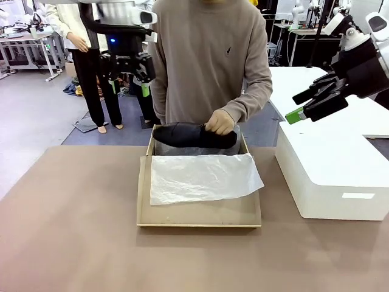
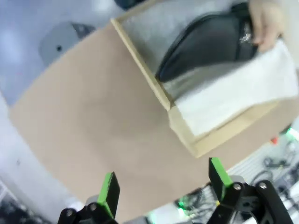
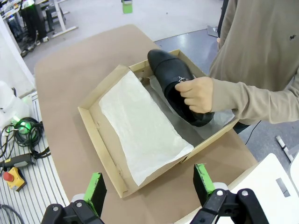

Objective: Pack the shoes into the box.
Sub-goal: Close the Shoes Box.

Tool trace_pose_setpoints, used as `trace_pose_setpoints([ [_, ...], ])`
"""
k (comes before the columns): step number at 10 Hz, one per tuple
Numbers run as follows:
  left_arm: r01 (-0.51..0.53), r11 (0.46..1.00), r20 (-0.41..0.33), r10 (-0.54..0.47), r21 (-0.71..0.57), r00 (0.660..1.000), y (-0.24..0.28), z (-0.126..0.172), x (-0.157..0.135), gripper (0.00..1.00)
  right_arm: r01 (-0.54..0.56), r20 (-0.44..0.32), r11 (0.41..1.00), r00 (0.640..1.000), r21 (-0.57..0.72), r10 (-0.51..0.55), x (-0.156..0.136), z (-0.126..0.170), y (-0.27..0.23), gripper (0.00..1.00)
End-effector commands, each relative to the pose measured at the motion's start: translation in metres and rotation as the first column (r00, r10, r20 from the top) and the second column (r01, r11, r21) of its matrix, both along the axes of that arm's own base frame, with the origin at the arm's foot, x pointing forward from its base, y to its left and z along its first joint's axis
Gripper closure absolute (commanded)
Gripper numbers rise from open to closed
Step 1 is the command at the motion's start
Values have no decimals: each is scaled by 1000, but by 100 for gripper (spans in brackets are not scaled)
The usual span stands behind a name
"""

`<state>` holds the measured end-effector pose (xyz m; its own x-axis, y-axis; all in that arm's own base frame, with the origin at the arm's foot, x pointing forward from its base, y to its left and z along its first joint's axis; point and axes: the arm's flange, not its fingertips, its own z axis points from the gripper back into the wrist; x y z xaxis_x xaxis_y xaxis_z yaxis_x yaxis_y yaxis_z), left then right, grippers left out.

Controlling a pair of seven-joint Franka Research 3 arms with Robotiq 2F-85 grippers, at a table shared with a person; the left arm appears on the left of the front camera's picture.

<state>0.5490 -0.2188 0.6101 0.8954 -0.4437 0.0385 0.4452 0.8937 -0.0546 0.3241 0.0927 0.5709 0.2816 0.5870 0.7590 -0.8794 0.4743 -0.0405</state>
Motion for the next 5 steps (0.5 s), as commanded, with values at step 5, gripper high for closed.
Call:
trace_pose_setpoints([
  [5, 646, 763, -22, -646, -7, 763, 63, -19, 6, 0, -16, 8, 1000, 1000, 20, 16, 2, 0, 0, 0],
])
